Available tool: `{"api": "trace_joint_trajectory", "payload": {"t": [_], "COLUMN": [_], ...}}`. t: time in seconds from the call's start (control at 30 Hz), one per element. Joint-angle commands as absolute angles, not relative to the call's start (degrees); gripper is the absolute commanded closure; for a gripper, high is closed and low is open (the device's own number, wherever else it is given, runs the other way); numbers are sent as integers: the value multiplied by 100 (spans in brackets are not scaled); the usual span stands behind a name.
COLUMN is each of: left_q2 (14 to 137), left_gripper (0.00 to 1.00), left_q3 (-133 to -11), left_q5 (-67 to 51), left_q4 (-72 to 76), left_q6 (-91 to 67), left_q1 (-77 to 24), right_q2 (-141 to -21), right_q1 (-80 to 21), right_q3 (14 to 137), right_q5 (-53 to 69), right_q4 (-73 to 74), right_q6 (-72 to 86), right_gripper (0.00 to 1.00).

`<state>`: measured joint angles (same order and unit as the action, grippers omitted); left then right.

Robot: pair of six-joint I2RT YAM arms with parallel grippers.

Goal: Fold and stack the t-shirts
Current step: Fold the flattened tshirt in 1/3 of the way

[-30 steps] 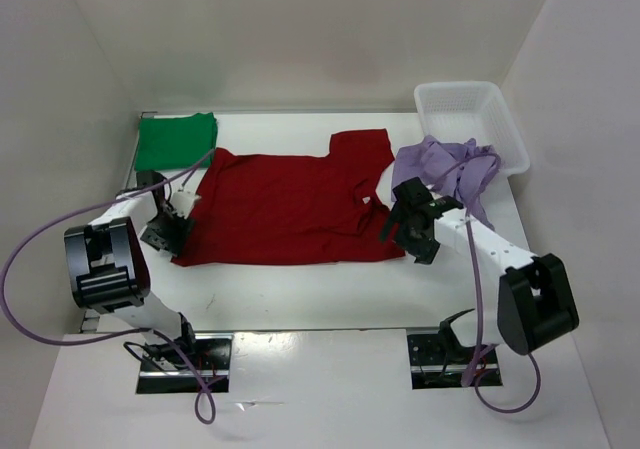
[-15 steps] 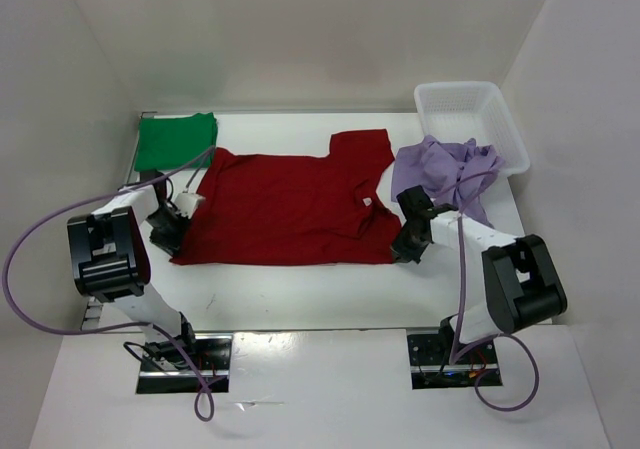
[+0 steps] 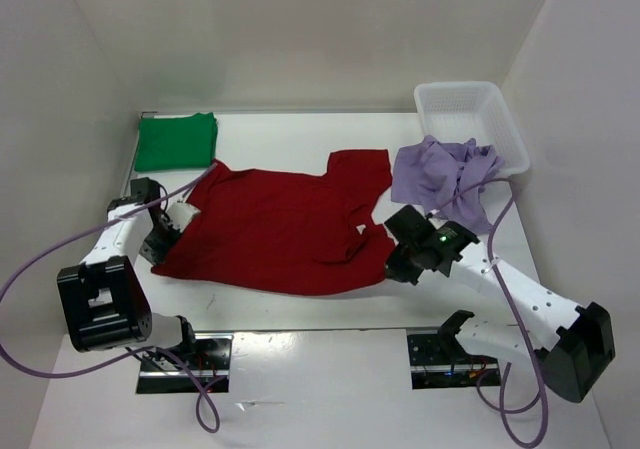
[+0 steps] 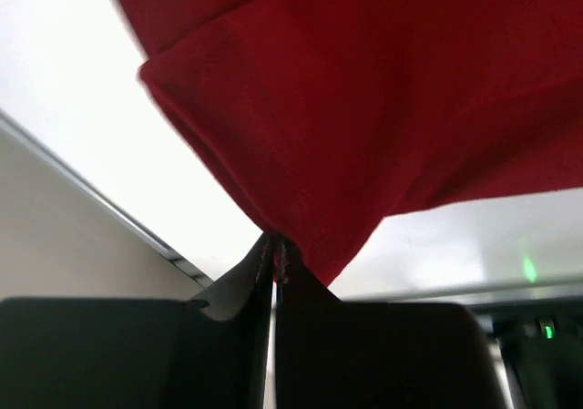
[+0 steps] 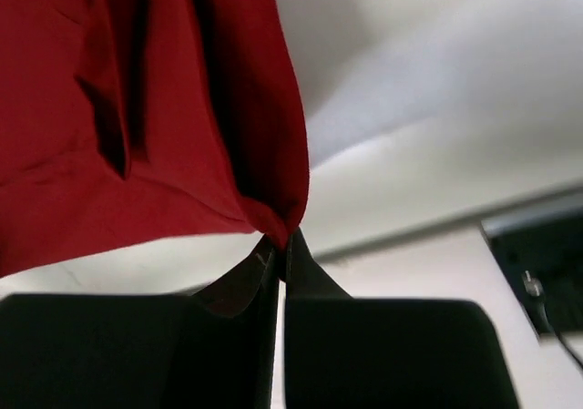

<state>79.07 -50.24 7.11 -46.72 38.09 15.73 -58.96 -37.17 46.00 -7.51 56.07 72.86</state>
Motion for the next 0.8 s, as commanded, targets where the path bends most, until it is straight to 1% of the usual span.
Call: {"api": "trace_joint_trajectory", "payload": {"t": [0.0, 0.03, 0.07, 0.1, 0.17, 0.2, 0.23, 0.27, 0.3, 0.33, 0.37, 0.43, 0.47, 0.5, 0.53, 0.57, 0.6, 0.63, 0.67, 0.7, 0.73, 0.77], "left_q2": [7726, 7726, 7726, 7656, 7603, 7603, 7603, 7603, 7603, 7603, 7603, 7541, 7541, 7541, 7637, 7742, 8074, 8303, 8767, 8980, 9183, 9480], "left_gripper": [100, 100, 100, 100, 98, 89, 77, 67, 62, 53, 52, 48, 47, 46, 44, 42, 42, 42, 42, 42, 42, 41], "left_q3": [-4878, -4878, -4808, -4808, -4808, -4808, -4808, -4808, -4808, -4808, -4808, -4982, -5149, -5603, -5860, -6097, -6561, -6800, -7029, -7231, -7503, -7558], "left_q5": [827, 826, 887, 966, 1081, 1151, 1264, 1318, 1371, 1528, 1642, 1845, 1846, 1846, 1715, 1540, 1416, 1241, 822, 591, 363, 47], "left_q4": [-5640, -5643, -5730, -5730, -5783, -5783, -5879, -5880, -5984, -6133, -6135, -6135, -6030, -5890, -5793, -5688, -5486, -5432, -5432, -5432, -5345, -5274], "left_q6": [4121, 4122, 4070, 4017, 4017, 4017, 4017, 4121, 4200, 4253, 4332, 4586, 4675, 4737, 4737, 4633, 4527, 4396, 4090, 3939, 3807, 3588], "left_q1": [1608, 1608, 1608, 1608, 1661, 1661, 1661, 1661, 1661, 1661, 1661, 1976, 2091, 2179, 2232, 2232, 2232, 2232, 2180, 2180, 2119, 2040], "right_q2": [-5854, -5854, -5688, -5608, -5485, -5484, -5484, -5484, -5484, -5484, -5484, -5484, -5537, -5694, -5817, -5966, -6342, -6537, -6730, -7098, -7276, -7477], "right_q1": [-4540, -4753, -5016, -5549, -5948, -6290, -6423, -6547, -6713, -6715, -6715, -6715, -6715, -6715, -6619, -6427, -6129, -5178, -4611, -4101, -3661, -3012], "right_q3": [4913, 4913, 4913, 4852, 4782, 4712, 4659, 4606, 4605, 4605, 4727, 4921, 5244, 5438, 5641, 6043, 6230, 6440, 6442, 6442, 6390, 6329], "right_q5": [-1178, -1099, -1099, -1046, -994, -906, -810, -722, -608, -554, -554, -693, -851, -1070, -1673, -2001, -2300, -2555, -2436, -2182, -1927, -1551], "right_q4": [7117, 7119, 7224, 7286, 7426, 7427, 7427, 7427, 7427, 7427, 7427, 7427, 7427, 7427, 7427, 7427, 7322, 7034, 6570, 5504, 5076, 4741], "right_q6": [8540, 8700, 8945, 9234, 9895, 10070, 10325, 10432, 10494, 10494, 10442, 10311, 10231, 10117, 9986, 9462, 9013, 8321, 6566, 5791, 5244, 4586], "right_gripper": [100, 100, 97, 86, 66, 47, 36, 29, 28, 28, 26, 26, 26, 26, 26, 28, 30, 33, 33, 35, 37, 37]}}
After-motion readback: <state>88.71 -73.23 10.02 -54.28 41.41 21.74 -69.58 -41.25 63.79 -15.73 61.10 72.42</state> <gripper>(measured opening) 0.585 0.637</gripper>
